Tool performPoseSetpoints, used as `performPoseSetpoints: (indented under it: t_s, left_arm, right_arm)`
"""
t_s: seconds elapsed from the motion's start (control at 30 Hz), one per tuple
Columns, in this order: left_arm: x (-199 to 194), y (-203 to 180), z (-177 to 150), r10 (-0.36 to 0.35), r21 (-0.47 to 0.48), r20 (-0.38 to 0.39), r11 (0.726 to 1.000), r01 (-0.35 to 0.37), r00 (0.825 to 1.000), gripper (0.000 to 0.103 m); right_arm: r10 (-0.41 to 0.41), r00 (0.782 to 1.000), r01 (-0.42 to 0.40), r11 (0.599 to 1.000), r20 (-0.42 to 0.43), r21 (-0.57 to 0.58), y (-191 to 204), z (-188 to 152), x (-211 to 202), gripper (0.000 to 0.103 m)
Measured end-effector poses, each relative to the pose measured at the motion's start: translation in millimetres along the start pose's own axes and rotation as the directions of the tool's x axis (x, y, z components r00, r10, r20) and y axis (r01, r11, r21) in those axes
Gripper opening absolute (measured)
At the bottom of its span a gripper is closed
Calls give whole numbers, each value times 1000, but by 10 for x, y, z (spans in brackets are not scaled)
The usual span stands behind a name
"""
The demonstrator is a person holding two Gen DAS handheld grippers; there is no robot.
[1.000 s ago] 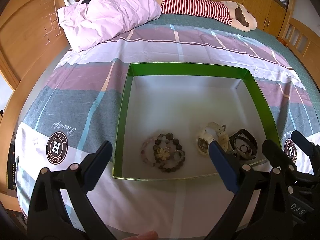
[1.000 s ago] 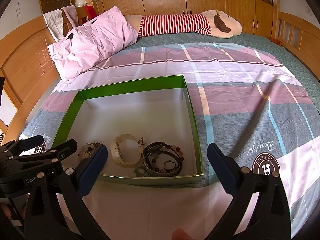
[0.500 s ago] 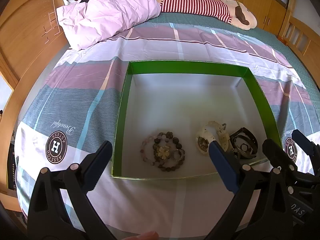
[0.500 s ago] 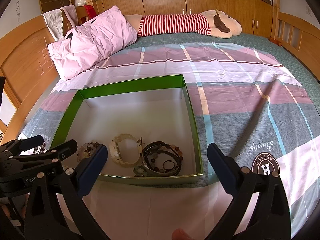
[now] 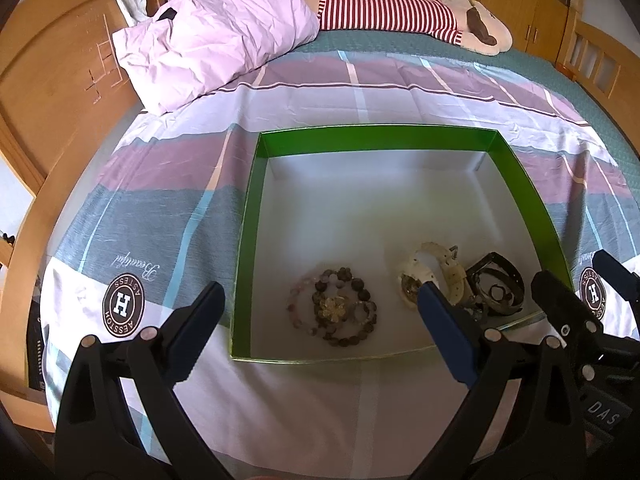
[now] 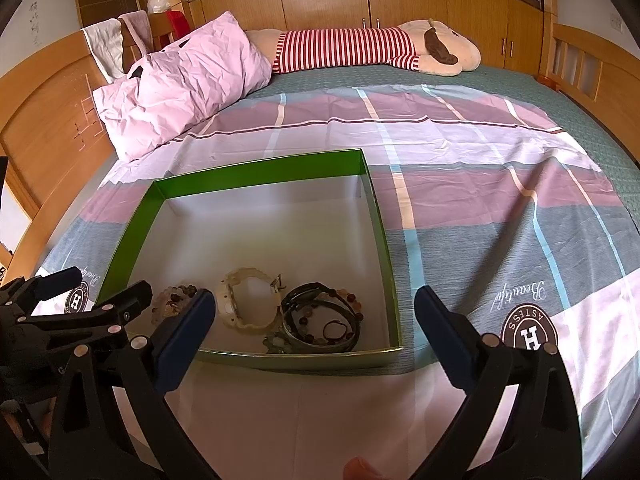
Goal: Organize jewelry
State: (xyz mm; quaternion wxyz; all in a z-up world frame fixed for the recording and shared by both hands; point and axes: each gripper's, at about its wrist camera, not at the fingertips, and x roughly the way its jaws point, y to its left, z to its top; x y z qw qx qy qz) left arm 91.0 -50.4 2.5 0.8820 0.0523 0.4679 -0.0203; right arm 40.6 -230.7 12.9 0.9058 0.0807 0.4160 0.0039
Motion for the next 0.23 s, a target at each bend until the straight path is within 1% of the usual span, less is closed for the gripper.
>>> performPoseSetpoints:
  t_s: [0.23]
  left_arm:
    - [23, 4, 8, -14, -6, -16, 1000, 14, 1000, 99]
  right_arm:
    - [0, 1000, 0, 1000, 0, 0, 13, 12, 2, 100]
